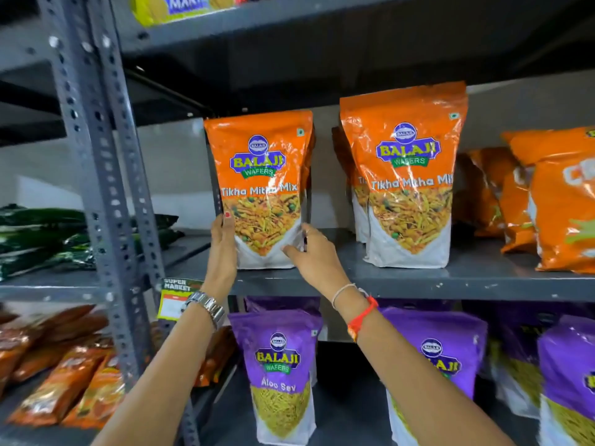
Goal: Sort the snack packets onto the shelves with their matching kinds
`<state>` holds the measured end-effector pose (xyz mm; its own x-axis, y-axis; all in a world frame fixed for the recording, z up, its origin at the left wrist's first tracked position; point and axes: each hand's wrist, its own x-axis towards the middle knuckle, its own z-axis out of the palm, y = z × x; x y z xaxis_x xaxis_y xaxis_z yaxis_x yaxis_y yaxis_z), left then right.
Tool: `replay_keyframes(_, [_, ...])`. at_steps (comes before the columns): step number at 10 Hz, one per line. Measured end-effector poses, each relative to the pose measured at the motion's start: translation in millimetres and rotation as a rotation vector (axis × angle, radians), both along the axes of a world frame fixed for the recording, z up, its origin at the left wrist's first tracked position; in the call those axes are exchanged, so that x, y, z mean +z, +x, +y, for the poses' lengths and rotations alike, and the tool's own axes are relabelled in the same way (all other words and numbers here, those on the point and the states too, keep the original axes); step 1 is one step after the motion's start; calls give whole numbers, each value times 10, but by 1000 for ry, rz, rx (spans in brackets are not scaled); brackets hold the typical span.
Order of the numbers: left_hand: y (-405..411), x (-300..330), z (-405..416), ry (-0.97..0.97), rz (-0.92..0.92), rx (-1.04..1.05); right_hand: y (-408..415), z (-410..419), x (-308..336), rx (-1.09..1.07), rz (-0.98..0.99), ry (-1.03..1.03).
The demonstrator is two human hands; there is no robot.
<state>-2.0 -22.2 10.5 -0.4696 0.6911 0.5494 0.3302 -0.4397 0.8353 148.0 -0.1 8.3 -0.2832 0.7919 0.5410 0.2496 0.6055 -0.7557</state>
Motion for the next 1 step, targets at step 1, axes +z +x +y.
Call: replay_keyframes(1, [82, -14, -80, 50, 21, 53, 172, -50, -13, -87, 316, 73])
